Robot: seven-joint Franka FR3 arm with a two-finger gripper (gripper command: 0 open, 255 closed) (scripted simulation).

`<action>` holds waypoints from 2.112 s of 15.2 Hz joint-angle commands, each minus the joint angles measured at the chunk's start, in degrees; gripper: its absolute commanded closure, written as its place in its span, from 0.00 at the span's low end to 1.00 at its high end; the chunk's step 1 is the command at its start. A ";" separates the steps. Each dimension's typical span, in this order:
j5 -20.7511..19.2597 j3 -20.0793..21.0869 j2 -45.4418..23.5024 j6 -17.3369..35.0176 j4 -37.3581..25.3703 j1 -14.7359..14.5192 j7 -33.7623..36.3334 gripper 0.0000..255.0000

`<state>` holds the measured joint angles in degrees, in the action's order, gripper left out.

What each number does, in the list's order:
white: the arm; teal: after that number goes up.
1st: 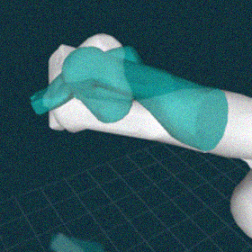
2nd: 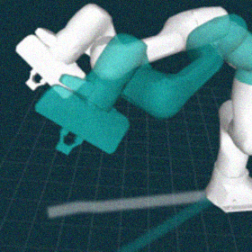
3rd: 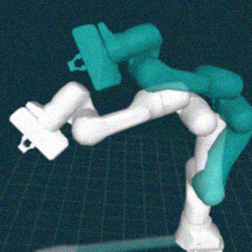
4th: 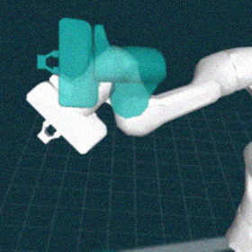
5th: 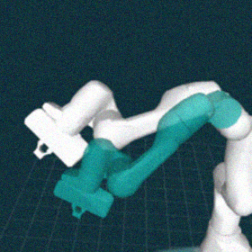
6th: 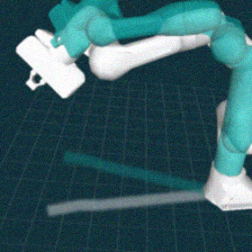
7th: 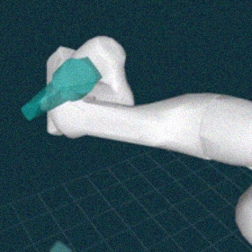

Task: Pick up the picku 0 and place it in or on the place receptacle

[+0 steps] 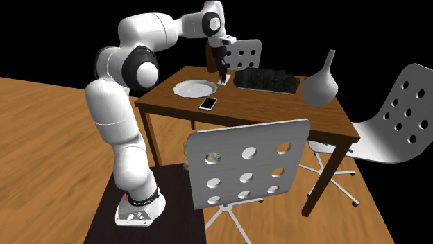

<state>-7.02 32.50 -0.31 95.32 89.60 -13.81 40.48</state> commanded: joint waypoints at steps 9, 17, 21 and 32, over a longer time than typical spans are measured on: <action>-7.53 7.44 -9.70 -5.98 -11.26 -10.32 16.39 1.00; -17.89 9.55 -23.74 -14.84 -29.36 -25.94 28.02 1.00; -17.45 9.54 -23.32 -12.33 -26.28 -25.65 29.02 1.00; -15.06 9.97 -19.76 -1.84 -12.44 -21.20 30.16 1.00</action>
<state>-22.19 42.48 -20.25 92.48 76.02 -35.34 70.56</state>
